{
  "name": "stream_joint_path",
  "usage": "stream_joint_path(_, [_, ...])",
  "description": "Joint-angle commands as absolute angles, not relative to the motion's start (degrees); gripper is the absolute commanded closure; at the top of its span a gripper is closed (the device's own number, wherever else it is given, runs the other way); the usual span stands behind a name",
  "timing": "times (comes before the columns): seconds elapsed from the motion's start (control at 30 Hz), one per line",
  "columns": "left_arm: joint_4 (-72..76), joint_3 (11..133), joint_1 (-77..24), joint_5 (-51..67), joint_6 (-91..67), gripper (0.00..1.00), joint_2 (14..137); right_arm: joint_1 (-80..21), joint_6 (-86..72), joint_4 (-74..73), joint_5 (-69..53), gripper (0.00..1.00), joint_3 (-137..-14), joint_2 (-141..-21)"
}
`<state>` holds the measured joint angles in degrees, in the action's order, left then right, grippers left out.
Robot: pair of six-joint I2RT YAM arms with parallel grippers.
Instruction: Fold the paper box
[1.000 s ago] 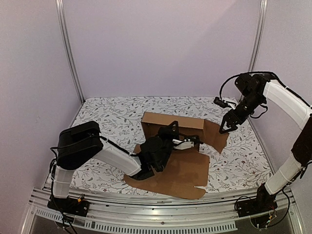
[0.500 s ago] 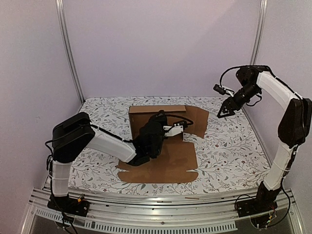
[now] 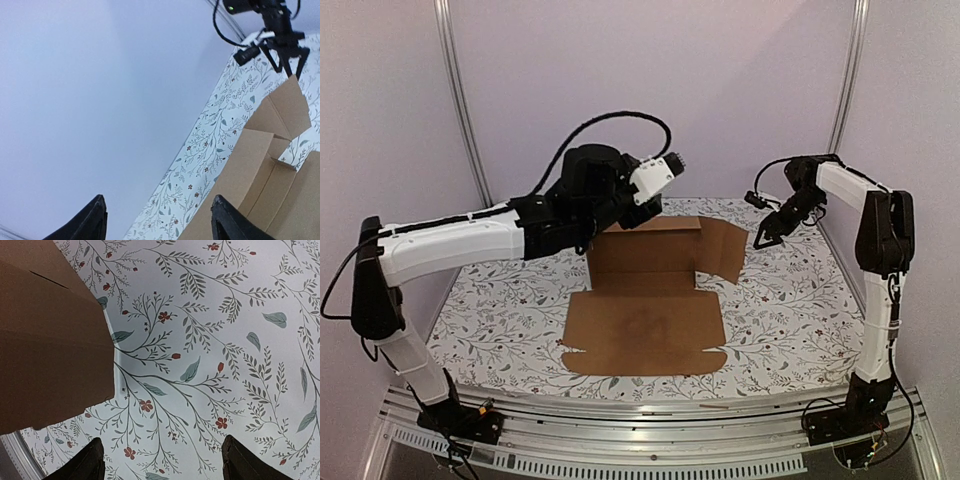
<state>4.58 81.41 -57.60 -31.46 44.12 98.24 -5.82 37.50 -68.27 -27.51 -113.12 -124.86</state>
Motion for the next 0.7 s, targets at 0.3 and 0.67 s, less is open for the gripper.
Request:
stream_joint_path(0.3, [-24.6, 87.2, -32.5, -5.1, 0.7, 0.31, 100.2, -15.9, 44.9, -64.0, -30.2, 0.2, -113.6, -128.5])
stream_joint_path(0.67, [-19.3, 77.7, -30.1, 7.5, -9.6, 0.36, 98.3, -18.7, 45.3, -63.9, -36.7, 0.18, -107.9, -124.3])
